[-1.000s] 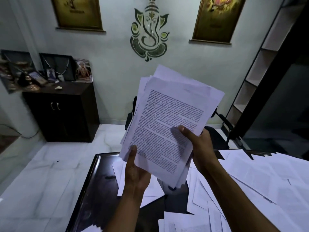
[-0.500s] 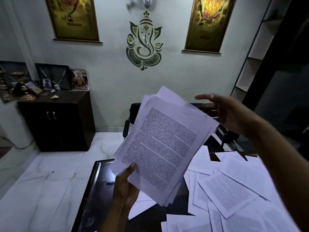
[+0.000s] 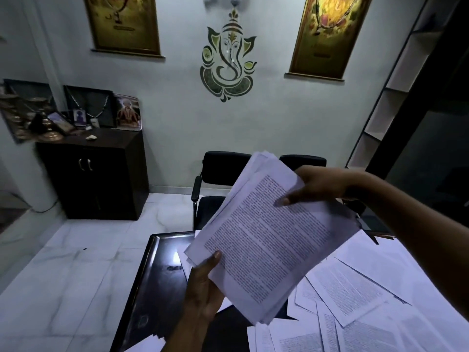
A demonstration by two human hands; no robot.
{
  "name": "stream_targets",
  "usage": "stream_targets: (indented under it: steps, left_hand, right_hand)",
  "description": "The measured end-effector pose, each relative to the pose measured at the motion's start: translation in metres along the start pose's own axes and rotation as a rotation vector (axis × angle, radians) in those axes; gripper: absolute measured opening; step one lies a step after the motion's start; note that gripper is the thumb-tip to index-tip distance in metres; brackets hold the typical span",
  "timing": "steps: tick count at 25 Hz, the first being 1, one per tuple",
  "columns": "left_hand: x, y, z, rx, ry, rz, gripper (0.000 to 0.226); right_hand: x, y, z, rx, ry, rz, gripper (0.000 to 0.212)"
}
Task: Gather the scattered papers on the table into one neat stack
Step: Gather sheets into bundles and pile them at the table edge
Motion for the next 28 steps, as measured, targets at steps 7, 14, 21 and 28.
stream_targets:
  steps: [7,14,21,28]
  left_hand:
    - [0.013,0.017,0.008,-0.081,0.088,-0.065,0.053]
    - [-0.018,0.044,0.010,-0.038,0.077,0.156,0.042]
    - [-0.019,0.089,0.020,0.317,-0.022,0.978,0.028]
    - [0.083,0.088,-0.046,0.326,0.175,0.964,0.029]
  right_hand:
    - [-0.049,0.029,-0.011,0.397,0.188,1.173,0.061]
    - [-0.107,0.063,0.008,0.159,0.728,1.134,0.038]
    - [-0.142,0.057,0.034,0.119,0.440,1.228,0.017]
    - [-0.269,0.043,0.092,-0.035,0.237,1.342,0.026]
Point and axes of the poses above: each hand's wrist, its own z-axis towards the middle knuckle, its own x-axis out of the back of the hand, y = z × x, the point moved 10 cm from there along z, towards the middle knuckle, and after that the axes turned 12 degrees about -y, right-handed, at the moved point
